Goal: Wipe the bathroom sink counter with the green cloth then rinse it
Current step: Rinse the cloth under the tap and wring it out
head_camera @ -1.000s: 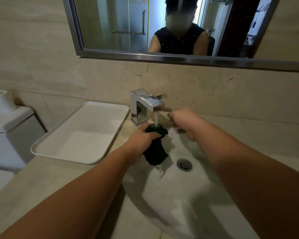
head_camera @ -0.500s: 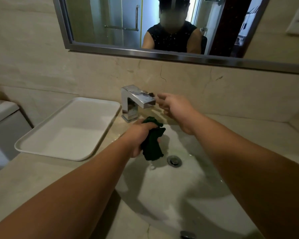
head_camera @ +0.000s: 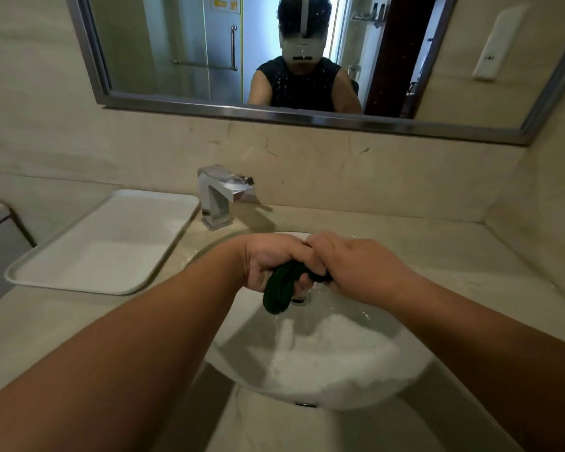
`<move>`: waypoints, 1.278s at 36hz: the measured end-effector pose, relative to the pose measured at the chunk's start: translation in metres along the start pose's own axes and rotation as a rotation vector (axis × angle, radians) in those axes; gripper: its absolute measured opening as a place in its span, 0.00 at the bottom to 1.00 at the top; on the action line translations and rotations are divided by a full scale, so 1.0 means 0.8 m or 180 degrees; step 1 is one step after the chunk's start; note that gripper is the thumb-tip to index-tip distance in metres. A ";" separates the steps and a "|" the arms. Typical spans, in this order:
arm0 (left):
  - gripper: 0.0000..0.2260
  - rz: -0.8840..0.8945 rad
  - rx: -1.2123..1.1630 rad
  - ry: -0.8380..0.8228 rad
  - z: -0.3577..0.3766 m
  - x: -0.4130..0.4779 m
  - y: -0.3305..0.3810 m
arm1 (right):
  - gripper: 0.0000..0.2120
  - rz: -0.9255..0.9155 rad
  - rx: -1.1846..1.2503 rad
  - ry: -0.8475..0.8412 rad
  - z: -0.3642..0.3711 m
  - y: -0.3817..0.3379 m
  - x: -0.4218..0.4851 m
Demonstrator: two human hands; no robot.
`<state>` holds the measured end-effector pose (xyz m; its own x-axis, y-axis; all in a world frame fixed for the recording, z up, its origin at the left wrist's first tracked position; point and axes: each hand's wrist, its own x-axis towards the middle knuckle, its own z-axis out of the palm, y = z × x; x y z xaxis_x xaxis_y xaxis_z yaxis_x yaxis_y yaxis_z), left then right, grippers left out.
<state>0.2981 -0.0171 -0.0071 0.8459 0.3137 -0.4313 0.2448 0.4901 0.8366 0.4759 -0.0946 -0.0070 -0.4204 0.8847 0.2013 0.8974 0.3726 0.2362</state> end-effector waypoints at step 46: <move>0.14 -0.0928 0.1964 0.0032 0.043 -0.038 -0.003 | 0.20 0.0121 0.0422 -0.0181 -0.033 -0.044 -0.026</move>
<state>0.2880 -0.0558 0.0153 0.7008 0.2481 -0.6688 0.6898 0.0033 0.7240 0.4498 -0.1336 0.0056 -0.3809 0.9119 0.1527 0.9239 0.3690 0.1009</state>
